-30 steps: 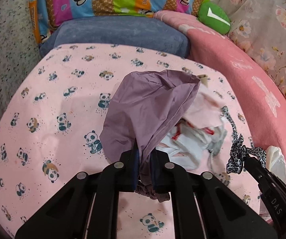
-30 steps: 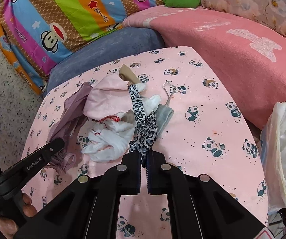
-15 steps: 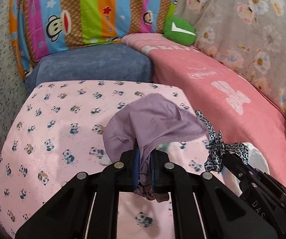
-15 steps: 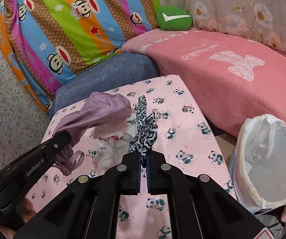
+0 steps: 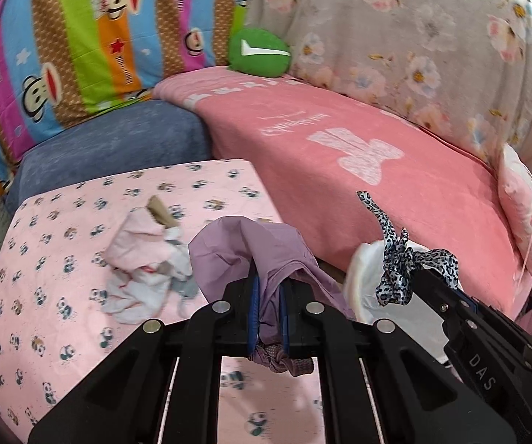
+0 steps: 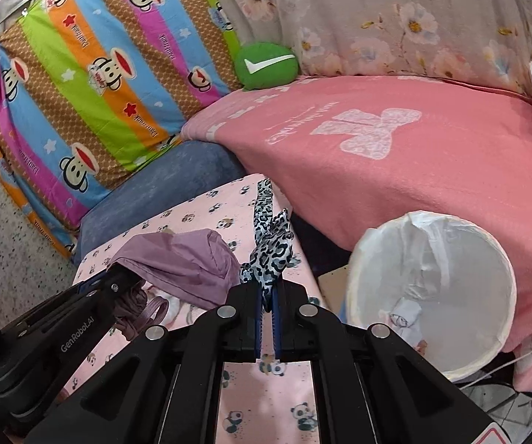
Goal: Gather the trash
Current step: 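Carry the purple fabric and leopard strap over the wastebasket and open both tools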
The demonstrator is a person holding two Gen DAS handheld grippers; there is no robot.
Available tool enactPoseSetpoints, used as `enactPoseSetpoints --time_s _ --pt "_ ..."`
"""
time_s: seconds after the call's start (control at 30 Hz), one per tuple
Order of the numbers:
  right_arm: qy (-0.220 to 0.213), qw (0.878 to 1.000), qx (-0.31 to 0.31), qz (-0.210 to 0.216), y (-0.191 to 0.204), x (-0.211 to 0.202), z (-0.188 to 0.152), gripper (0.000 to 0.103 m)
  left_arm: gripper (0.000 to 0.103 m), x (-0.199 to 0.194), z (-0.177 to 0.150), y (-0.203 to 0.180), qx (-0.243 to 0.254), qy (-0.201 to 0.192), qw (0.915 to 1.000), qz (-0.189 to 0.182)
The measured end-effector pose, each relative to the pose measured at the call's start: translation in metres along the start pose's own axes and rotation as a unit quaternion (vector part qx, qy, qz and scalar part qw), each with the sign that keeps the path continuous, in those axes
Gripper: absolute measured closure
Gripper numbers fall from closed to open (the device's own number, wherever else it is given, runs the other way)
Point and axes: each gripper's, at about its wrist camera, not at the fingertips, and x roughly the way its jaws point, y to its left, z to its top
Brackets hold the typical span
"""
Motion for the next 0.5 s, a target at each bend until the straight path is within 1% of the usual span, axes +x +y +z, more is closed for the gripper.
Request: enactPoseSetpoints --time_s 0.03,0.3,0.5 --pt "-0.004 1.0 0.012 -0.008 -0.015 -0.004 0.001 0.098 0.094 0.003 0.0 -0.009 0.008 0.003 0.9999 -0.006" --pt "-0.013 0.996 0.073 -0.052 -0.093 -0.022 -0.005 0.098 0.094 0.019 -0.003 -0.067 0.053 0.022 0.9973 -0.046" --pt "-0.013 0.992 0.102 -0.075 -0.136 -0.028 -0.01 0.098 0.094 0.027 -0.007 -0.105 0.085 0.03 0.9936 -0.068"
